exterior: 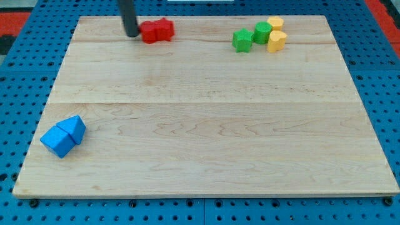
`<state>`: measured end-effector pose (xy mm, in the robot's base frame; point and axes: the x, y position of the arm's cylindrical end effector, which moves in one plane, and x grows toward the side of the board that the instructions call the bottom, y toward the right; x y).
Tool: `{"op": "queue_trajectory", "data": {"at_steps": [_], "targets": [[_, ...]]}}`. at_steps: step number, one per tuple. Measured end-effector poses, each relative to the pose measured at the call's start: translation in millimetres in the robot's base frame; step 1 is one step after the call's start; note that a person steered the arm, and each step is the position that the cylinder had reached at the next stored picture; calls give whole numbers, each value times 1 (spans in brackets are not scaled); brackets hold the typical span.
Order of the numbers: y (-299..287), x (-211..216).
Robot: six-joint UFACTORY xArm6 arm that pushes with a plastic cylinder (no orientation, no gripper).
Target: Push the red blocks near the green blocks
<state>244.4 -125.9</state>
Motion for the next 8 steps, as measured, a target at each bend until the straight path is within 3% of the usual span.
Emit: {"op": "queue_trajectory", "data": {"at_steps": [2,4,5,7,8], "targets": [[48,-35],[165,-37],[191,-37],[131,-52],[46,-53]]}}
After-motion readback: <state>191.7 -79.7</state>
